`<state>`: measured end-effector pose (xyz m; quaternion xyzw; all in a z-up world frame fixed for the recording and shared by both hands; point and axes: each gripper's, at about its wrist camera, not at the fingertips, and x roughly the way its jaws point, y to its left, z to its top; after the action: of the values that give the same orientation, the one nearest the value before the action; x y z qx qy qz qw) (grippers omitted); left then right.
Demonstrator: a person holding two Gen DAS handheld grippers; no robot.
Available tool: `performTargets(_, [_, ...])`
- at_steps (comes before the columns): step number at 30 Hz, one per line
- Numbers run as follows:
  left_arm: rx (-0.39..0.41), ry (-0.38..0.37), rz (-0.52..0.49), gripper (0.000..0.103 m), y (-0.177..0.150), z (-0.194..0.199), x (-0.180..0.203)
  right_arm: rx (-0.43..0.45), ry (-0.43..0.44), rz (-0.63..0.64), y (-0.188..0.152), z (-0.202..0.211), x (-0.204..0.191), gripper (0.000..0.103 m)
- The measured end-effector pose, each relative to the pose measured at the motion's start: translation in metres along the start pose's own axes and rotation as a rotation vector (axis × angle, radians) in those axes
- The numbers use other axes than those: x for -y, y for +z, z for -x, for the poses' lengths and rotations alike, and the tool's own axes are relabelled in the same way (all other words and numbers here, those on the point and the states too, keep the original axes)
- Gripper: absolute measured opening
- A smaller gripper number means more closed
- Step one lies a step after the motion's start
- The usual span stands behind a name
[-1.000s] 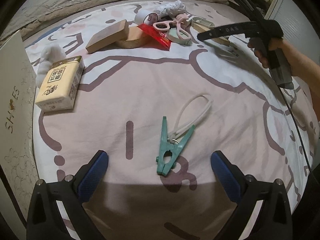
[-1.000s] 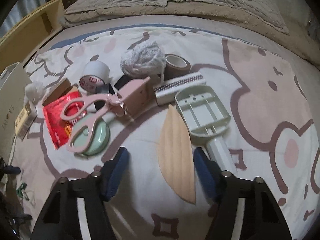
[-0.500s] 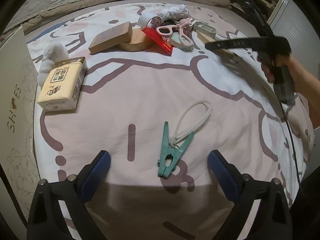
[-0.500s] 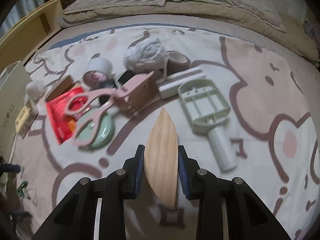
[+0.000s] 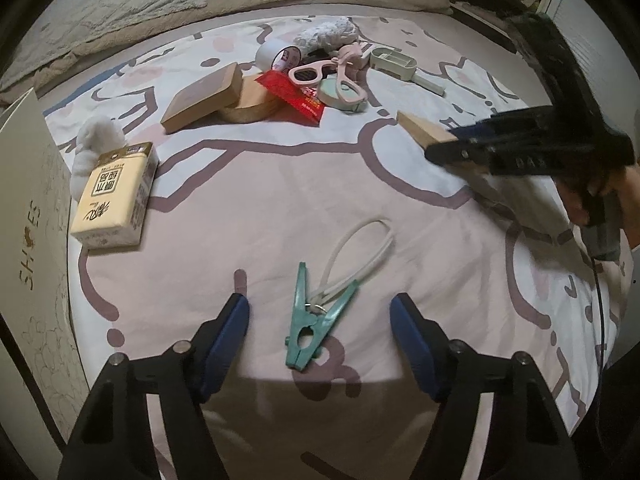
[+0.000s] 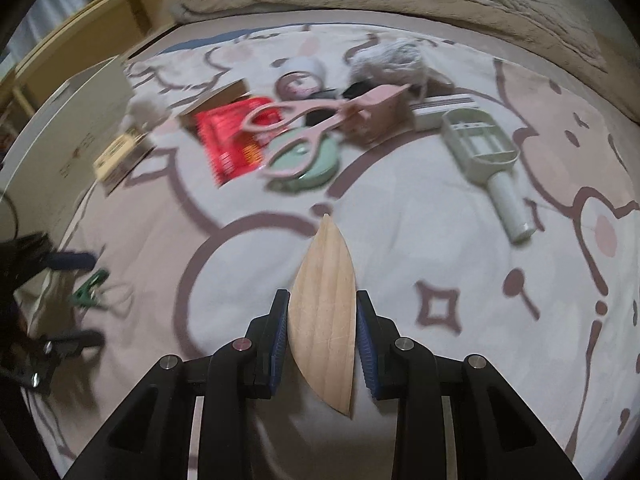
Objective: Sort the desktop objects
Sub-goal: 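Grasp the wooden board with the right gripper while the left reaches the clothespin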
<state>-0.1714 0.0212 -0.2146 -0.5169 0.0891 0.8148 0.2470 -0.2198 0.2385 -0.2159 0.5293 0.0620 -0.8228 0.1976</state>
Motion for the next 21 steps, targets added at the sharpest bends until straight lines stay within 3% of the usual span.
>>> performTargets(9, [0.001, -0.005, -0.024, 0.054, 0.000, 0.001, 0.007, -0.023, 0.069, 0.126, -0.030, 0.013, -0.033, 0.032])
performTargets(15, [-0.003, -0.029, -0.036, 0.047, -0.004, 0.005, 0.012, -0.021, 0.094, 0.209, -0.047, 0.019, -0.049, 0.032])
performTargets(21, [-0.006, -0.042, -0.062, 0.046, -0.011, 0.010, 0.015, -0.029, 0.107, 0.182, -0.051, 0.018, -0.047, 0.032])
